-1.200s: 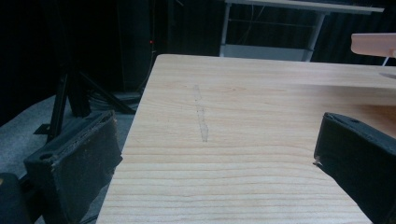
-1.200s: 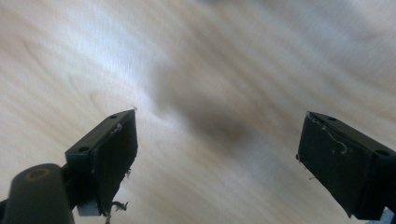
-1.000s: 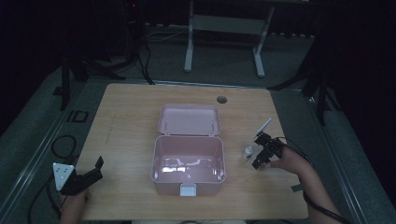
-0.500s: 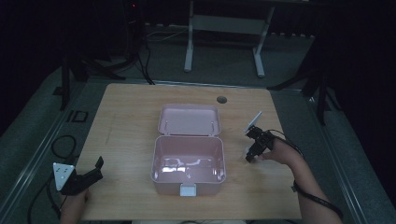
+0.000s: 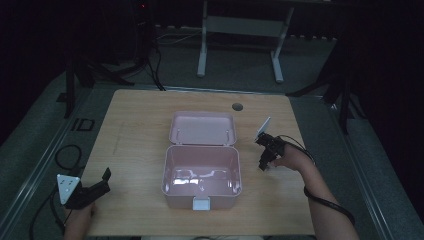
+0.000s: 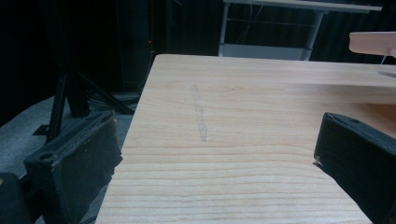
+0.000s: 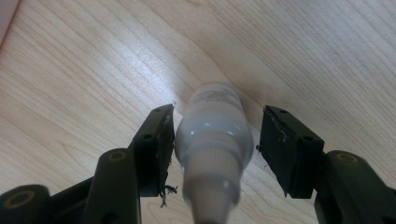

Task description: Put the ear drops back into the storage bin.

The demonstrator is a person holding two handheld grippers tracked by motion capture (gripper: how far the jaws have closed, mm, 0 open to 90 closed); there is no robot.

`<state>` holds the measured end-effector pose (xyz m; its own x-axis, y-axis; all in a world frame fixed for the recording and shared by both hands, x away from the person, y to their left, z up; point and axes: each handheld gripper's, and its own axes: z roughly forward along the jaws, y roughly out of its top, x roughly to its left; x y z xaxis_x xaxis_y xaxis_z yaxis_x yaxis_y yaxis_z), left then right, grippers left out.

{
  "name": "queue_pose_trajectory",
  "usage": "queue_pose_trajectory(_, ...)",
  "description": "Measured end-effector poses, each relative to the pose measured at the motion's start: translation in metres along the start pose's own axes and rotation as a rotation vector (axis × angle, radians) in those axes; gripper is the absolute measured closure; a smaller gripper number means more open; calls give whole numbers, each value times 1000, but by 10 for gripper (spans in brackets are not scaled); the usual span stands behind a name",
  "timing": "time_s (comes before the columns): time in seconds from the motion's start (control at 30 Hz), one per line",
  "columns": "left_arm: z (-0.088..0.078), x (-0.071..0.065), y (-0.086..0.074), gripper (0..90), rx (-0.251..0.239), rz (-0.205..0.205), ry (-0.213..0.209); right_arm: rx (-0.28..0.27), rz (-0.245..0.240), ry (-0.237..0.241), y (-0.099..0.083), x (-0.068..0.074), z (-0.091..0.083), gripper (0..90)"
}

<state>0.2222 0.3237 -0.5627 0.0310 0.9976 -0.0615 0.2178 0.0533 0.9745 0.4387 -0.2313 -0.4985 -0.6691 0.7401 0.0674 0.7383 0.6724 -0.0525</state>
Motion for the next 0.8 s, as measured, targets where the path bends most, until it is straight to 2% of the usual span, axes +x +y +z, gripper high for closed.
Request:
queue_pose_trajectory(0.3, 0, 0, 0, 5, 2, 1, 1, 24, 9, 6, 3, 0, 7, 521)
queue_pose_trajectory(0.43, 0, 0, 0, 5, 3, 2, 1, 29, -9, 5, 3, 2, 8, 575)
queue_pose_trajectory(0.5, 0, 0, 0, 5, 3, 2, 2, 37, -26, -7, 3, 4, 7, 586)
queue_pose_trajectory(0.67, 0, 0, 0, 5, 3, 2, 1, 55, -130, -24, -1, 10, 7, 595)
queue_pose_trajectory(0.8, 0, 0, 0, 5, 0, 1, 0, 56, -186, -34, -4, 12, 7, 596)
